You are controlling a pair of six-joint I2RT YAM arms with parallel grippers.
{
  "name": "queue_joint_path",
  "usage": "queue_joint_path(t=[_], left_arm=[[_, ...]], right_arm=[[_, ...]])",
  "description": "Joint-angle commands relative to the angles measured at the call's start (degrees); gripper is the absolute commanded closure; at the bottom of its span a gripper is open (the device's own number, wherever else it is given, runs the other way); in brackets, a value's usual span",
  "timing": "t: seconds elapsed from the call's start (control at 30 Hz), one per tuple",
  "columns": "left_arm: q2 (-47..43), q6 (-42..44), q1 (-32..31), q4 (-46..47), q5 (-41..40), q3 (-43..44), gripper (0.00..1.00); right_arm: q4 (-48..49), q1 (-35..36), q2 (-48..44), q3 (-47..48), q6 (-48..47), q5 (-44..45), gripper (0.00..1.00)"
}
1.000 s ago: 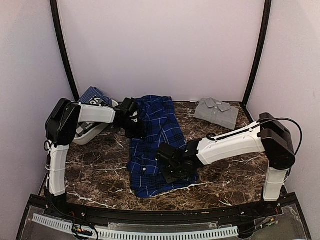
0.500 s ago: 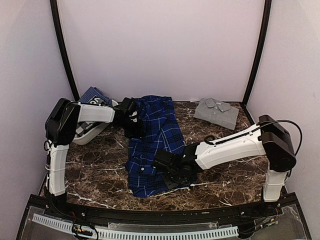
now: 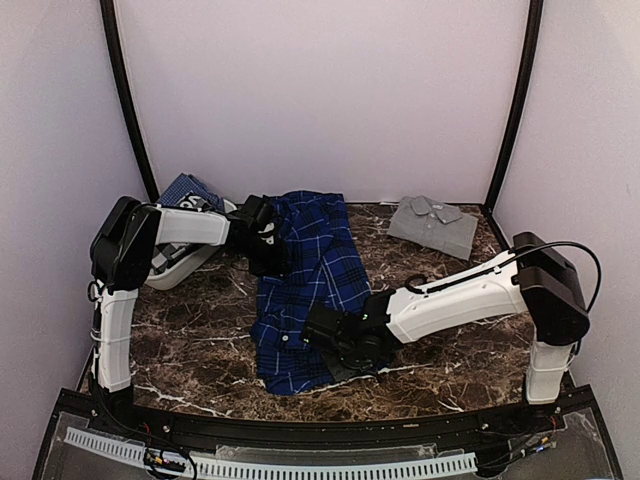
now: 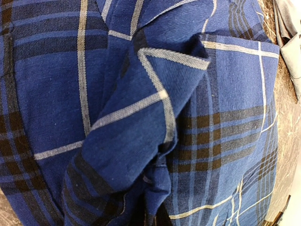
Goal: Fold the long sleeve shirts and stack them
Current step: Adjust the rectangle-folded shirt at the center of the board.
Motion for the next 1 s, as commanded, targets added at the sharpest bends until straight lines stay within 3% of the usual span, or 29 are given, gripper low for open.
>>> queue_joint_path(t=[0.0,0.1,0.43,0.97], left_arm=[[1.90,1.23,0.71,-5.09,-2.08,-1.55,1.00],[1.95,1.21,0.71,-5.07,-2.14,-1.50,1.00],[2.04,1.28,0.71,-4.93,-2.00,-1.21,1.00],[2.34,1.54,0.71,-5.08,-1.58,-0.93,1.00]], right_arm=[[-2.08,-0.33,-2.51,0.57,0.48,3.15,0.92],[-3.18,-0.42,-3.10,1.17,0.46,4.07,1.00],[-3.36,0.13,-6.07,3.46,-0.84,3.47,1.00],[6.33,2.13,-5.40,3.10,-2.53,-7.53,1.00]])
